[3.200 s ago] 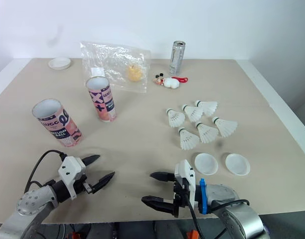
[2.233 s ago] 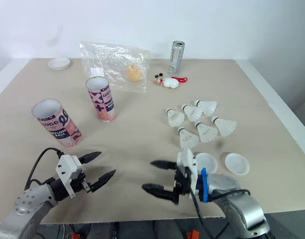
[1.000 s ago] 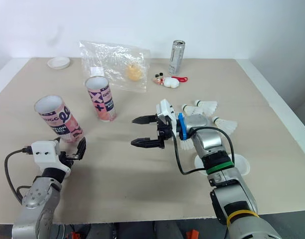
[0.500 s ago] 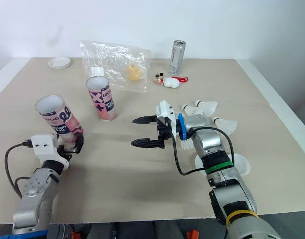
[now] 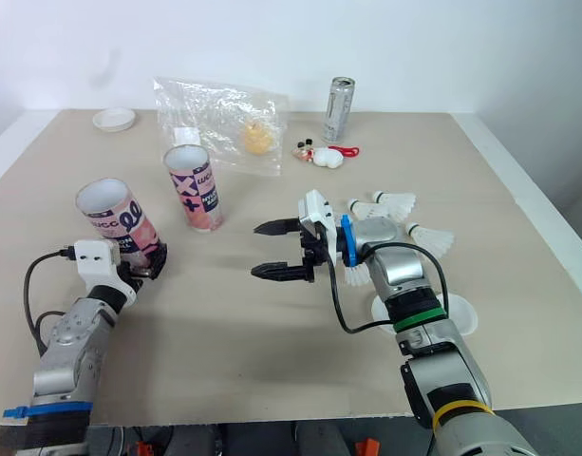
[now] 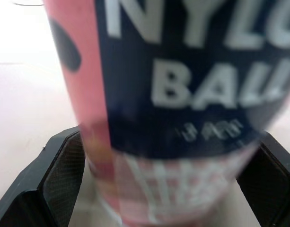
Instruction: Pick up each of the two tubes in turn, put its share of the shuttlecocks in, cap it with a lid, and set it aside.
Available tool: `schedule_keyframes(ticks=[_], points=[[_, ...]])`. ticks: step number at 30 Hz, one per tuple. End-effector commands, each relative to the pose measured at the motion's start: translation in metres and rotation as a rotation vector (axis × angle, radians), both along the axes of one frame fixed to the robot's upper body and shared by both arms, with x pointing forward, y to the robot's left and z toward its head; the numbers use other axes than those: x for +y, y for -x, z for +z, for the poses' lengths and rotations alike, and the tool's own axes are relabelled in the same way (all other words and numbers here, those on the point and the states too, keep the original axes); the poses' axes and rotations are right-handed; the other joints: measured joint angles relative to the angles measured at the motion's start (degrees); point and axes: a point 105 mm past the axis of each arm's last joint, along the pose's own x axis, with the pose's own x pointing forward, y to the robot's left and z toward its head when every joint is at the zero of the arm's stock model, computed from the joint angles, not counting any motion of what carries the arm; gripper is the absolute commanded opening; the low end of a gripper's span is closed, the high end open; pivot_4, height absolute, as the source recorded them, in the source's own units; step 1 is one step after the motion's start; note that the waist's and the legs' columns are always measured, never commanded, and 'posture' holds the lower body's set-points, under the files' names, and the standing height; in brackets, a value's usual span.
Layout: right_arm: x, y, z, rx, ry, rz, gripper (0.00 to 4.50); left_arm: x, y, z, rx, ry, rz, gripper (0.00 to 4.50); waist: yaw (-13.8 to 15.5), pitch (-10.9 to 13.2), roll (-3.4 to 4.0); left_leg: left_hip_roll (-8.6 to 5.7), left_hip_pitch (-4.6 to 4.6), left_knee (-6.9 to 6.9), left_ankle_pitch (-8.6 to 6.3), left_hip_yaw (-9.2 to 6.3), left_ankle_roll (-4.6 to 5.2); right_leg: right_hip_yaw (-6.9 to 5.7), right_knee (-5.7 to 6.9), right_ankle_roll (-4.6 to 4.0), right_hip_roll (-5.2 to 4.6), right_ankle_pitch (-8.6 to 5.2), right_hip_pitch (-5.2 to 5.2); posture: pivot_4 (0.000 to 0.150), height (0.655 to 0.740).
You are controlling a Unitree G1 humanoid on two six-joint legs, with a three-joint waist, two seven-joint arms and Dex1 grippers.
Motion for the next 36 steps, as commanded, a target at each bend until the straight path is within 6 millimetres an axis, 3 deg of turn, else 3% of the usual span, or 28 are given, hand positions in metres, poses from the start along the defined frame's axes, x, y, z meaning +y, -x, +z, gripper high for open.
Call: schedule_keyframes(ticks=[1,6,11,19,23,28,32,36], points=[[-0.003,0.0,0.019,-0.072,-0.022,0.0,4.47,0.0,-0.004,0.003,-0.017,-0.04,-0.039,4.5,0.0,0.0,0.0,0.0,0.0,0.0,0.0,0.0,0.0,0.0,0.0,0.0,0.0,0.0,0.0,0.15,0.74],[-0.002,0.0,0.019,-0.072,-0.021,0.001,4.47,0.001,-0.006,0.001,-0.012,-0.08,-0.078,4.5,0.0,0.0,0.0,0.0,0.0,-0.02,0.0,0.0,-0.01,0.0,0.0,-0.04,-0.01,0.0,0.0,0.15,0.74],[-0.002,0.001,0.018,-0.071,-0.021,0.003,4.5,0.0,-0.005,0.001,-0.016,-0.092,-0.09,2.94,0.0,0.0,0.01,0.0,0.0,-0.02,0.0,0.0,0.0,0.0,0.0,-0.01,-0.01,-0.01,0.0,0.15,0.74],[-0.004,0.001,0.024,-0.084,-0.05,-0.028,4.5,0.01,0.008,0.016,-0.057,-0.207,-0.109,2.94,-0.2,0.0,0.03,0.01,-0.01,-0.06,0.0,0.01,-0.01,0.01,0.0,-0.07,-0.01,-0.01,-0.04,0.15,0.74],[-0.021,0.01,0.042,-0.089,-0.123,-0.129,4.5,-0.016,0.026,0.034,-0.095,-0.412,-0.364,2.94,-0.1,0.0,0.05,0.01,-0.07,-0.13,-0.01,-0.05,-0.01,-0.04,0.01,-0.14,-0.01,-0.06,-0.08,0.15,0.74],[-0.055,0.044,0.054,-0.016,-0.152,-0.257,4.5,-0.052,0.047,0.043,-0.067,-0.583,-0.713,2.94,1.3,0.1,0.17,-0.05,-0.23,-0.14,-0.08,-0.1,-0.1,-0.15,-0.06,-0.18,-0.15,-0.24,-0.16,0.15,0.74],[-0.077,0.062,0.048,0.02,-0.124,-0.459,4.5,-0.081,0.06,0.04,0.035,-0.673,-1.001,2.94,1.9,0.2,0.25,-0.05,-0.26,-0.15,-0.09,-0.15,-0.11,-0.24,-0.05,-0.19,-0.18,-0.35,-0.18,0.15,0.74],[-0.093,0.068,0.034,0.047,-0.123,-0.696,4.5,-0.099,0.059,0.041,0.125,-0.708,-1.162,2.94,1.6,0.2,0.28,-0.05,-0.25,-0.14,-0.09,-0.21,-0.11,-0.29,-0.04,0.15,-0.14,-0.54,-0.15,0.15,0.74]])
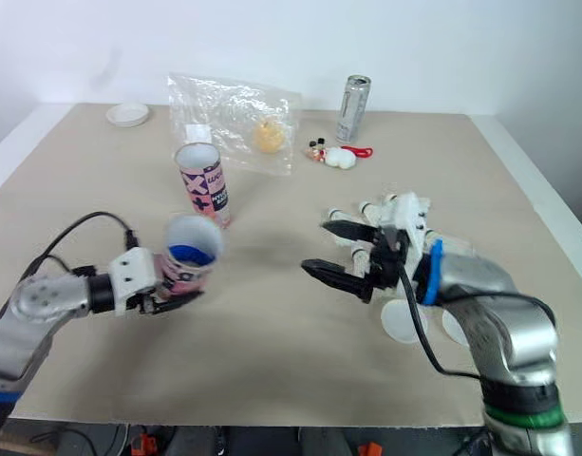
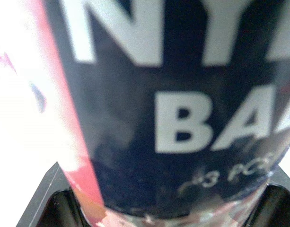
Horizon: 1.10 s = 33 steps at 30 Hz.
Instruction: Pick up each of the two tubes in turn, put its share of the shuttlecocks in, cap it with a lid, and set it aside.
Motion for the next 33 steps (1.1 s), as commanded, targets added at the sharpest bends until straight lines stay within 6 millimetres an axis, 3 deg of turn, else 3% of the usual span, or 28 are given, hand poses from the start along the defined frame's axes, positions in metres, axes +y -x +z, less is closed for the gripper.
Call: schedule_keyframes(ticks=[1,7,15,25,33], points=[[-0.009,0.007,0.007,-0.04,0.006,-0.141,4.5,-0.014,0.002,0.007,0.055,-0.018,-0.091,2.94,-0.5,0.0,0.06,0.0,0.01,0.02,0.0,0.02,0.0,0.02,0.0,0.01,0.01,0.02,-0.01,0.15,0.74],[-0.024,0.023,-0.012,0.043,-0.011,-0.38,4.5,-0.025,-0.01,0.002,0.14,-0.1,-0.174,2.94,-0.2,0.0,0.07,0.0,-0.01,0.04,0.02,-0.13,0.04,-0.02,0.02,0.02,0.09,0.03,0.02,0.15,0.74],[-0.024,0.034,-0.04,0.164,-0.041,-0.524,4.5,-0.044,-0.018,-0.005,0.141,-0.167,-0.26,2.94,-0.1,0.0,0.07,0.0,-0.06,0.12,0.03,-0.21,0.05,-0.1,0.02,0.01,0.08,0.03,0.07,0.15,0.74],[-0.03,0.013,-0.056,0.192,-0.05,-0.57,4.5,-0.058,-0.019,-0.006,0.111,-0.168,-0.299,2.94,-0.1,0.0,0.08,0.0,-0.06,0.19,0.07,-0.23,0.11,-0.11,0.03,-0.03,0.08,0.07,0.1,0.15,0.74],[-0.028,-0.009,-0.06,0.226,-0.106,-0.567,4.5,-0.054,-0.019,-0.009,0.091,-0.161,-0.272,2.94,-0.1,0.0,0.11,-0.01,-0.07,0.19,0.07,-0.24,0.11,-0.12,0.03,0.03,0.07,0.09,0.12,0.15,0.74]])
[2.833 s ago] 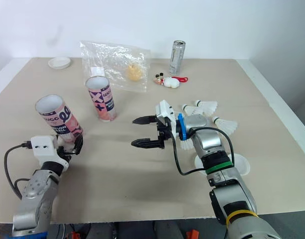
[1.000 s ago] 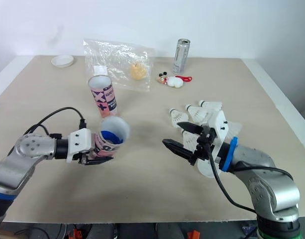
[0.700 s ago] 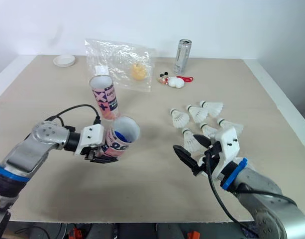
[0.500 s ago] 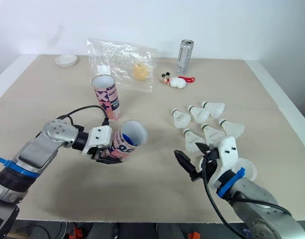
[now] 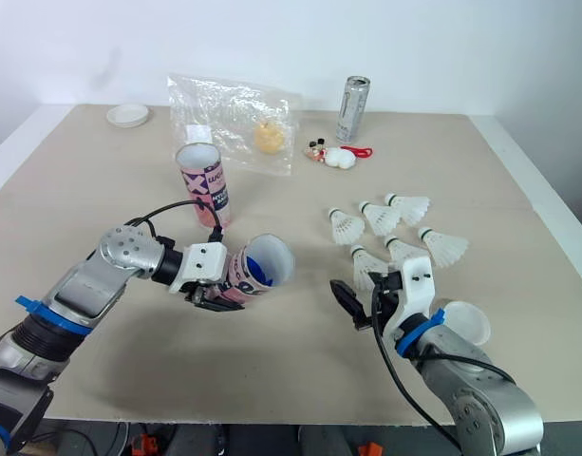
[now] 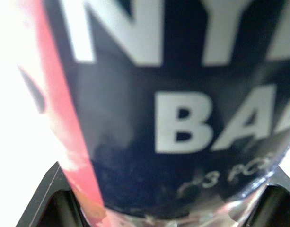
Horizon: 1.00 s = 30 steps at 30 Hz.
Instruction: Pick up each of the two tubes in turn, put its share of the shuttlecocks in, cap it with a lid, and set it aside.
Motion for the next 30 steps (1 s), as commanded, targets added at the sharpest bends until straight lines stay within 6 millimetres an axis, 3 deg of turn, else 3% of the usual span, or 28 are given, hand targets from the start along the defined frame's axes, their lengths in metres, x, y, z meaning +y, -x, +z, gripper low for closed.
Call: schedule_keyframes(ticks=[1,12,15,22,23,30], points=[[0.004,-0.007,0.009,-0.046,-0.021,0.011,4.5,0.0,0.002,0.001,-0.024,0.001,0.004,2.94,0.0,0.0,0.0,0.0,0.0,0.0,0.0,0.0,0.0,-0.01,0.0,0.0,0.0,0.0,0.0,0.15,0.74],[0.013,-0.031,0.001,-0.038,-0.042,0.027,4.5,0.0,0.005,-0.002,-0.019,0.013,0.025,2.94,0.0,0.0,0.04,-0.01,0.02,0.03,0.01,-0.01,0.02,-0.01,0.03,0.02,0.01,0.03,0.02,0.15,0.74],[0.013,-0.032,-0.001,-0.039,-0.036,0.026,3.69,0.001,0.005,-0.003,-0.02,0.012,0.03,2.92,0.0,0.0,0.05,-0.01,0.01,0.04,0.01,-0.01,0.02,-0.01,0.04,0.02,0.0,0.03,0.02,0.15,0.74],[0.013,-0.031,-0.002,-0.049,-0.025,0.022,0.3,0.0,0.005,-0.002,-0.021,0.017,0.031,2.92,0.0,0.0,0.05,0.0,0.03,0.05,0.02,-0.01,0.03,-0.02,0.06,0.02,0.01,0.05,0.03,0.15,0.74],[0.012,-0.03,-0.002,-0.048,-0.024,0.018,0.07,0.0,0.005,-0.003,-0.022,0.018,0.031,2.92,0.0,0.0,0.05,-0.01,0.03,0.05,0.02,-0.01,0.03,-0.01,0.06,0.02,0.01,0.05,0.03,0.15,0.74],[0.01,-0.026,0.002,-0.069,0.002,0.014,0.07,-0.001,0.002,-0.003,-0.02,0.018,0.028,2.92,0.0,0.0,0.05,-0.01,0.03,0.05,0.02,-0.02,0.04,-0.02,0.06,0.02,0.01,0.05,0.03,0.15,0.74]])
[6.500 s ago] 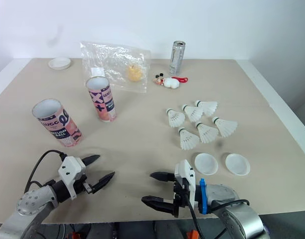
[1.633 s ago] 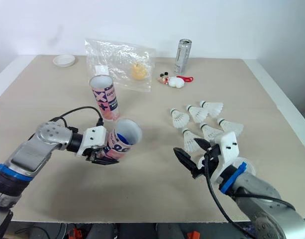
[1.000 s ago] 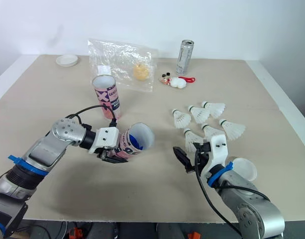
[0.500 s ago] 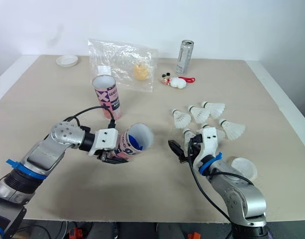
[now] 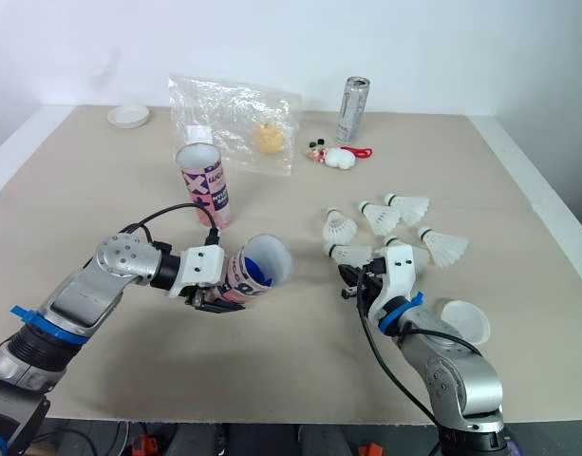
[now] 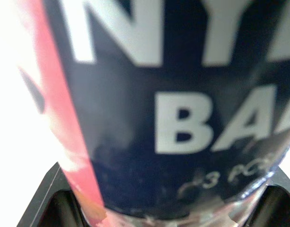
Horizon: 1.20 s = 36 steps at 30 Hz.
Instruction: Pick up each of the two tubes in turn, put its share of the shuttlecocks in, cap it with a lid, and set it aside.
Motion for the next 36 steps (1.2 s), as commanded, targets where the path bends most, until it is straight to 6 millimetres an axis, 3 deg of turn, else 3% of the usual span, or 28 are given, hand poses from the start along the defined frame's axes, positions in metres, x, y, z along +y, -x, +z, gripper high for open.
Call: schedule_keyframes(ticks=[1,4,9,12,14,18,22,30,36], points=[[0.0,0.005,0.018,-0.074,0.038,0.016,0.07,-0.002,-0.001,-0.001,-0.002,-0.007,-0.01,2.92,0.0,0.0,0.0,0.0,0.0,0.01,0.0,0.0,0.0,0.0,0.0,0.0,0.0,0.0,0.0,0.15,0.74],[0.002,0.013,0.036,-0.129,0.12,0.086,0.07,-0.001,-0.003,-0.002,0.001,-0.01,-0.007,2.92,0.0,0.0,0.02,-0.02,-0.01,0.06,0.0,0.02,0.0,0.02,0.0,0.03,-0.02,0.01,0.01,0.15,0.74],[0.015,0.033,0.087,-0.306,0.293,0.353,0.07,0.004,-0.008,-0.003,0.015,-0.017,0.007,2.92,0.0,0.0,0.12,-0.04,-0.01,0.17,0.02,0.02,0.03,0.04,0.01,0.08,-0.02,0.08,0.04,0.15,0.74],[0.025,0.045,0.142,-0.539,0.447,0.568,0.07,0.003,-0.01,-0.001,0.045,-0.005,0.009,2.92,0.0,0.0,0.14,-0.03,0.06,0.19,0.1,0.0,0.17,0.02,0.01,-0.06,0.0,0.11,0.11,0.15,0.74],[0.031,0.051,0.161,-0.634,0.563,0.683,0.07,0.003,-0.01,-0.001,0.063,-0.008,0.006,2.92,0.0,0.1,0.34,-0.03,0.06,0.26,0.17,0.03,0.27,0.02,0.01,-0.18,0.0,0.15,0.09,0.15,0.74],[0.039,0.055,0.165,-0.689,0.668,0.811,0.07,0.002,-0.01,0.0,0.091,-0.004,0.002,2.92,0.0,0.0,0.09,-0.01,0.08,0.2,0.21,0.01,0.33,-0.03,-0.02,-0.24,0.0,0.16,0.11,0.15,0.74],[0.044,0.054,0.153,-0.701,0.832,0.928,0.07,-0.003,-0.007,0.011,0.131,0.038,0.006,2.92,0.0,0.1,0.13,-0.03,-0.09,0.19,0.2,0.06,0.33,0.02,-0.01,0.04,-0.03,0.24,-0.05,0.15,0.74],[0.047,0.043,0.14,-0.73,0.93,0.992,0.07,-0.005,-0.005,0.015,0.124,0.039,0.004,2.92,0.0,0.1,0.22,-0.03,-0.15,0.17,0.19,0.02,0.33,-0.03,-0.01,0.05,-0.02,0.21,-0.11,0.15,0.74],[0.061,0.034,0.141,-0.791,0.964,1.034,0.07,-0.008,-0.004,0.014,0.121,0.044,0.004,2.92,0.0,0.1,0.26,-0.03,-0.15,0.19,0.19,0.02,0.33,-0.04,0.0,0.03,-0.01,0.23,-0.12,0.15,0.74]])
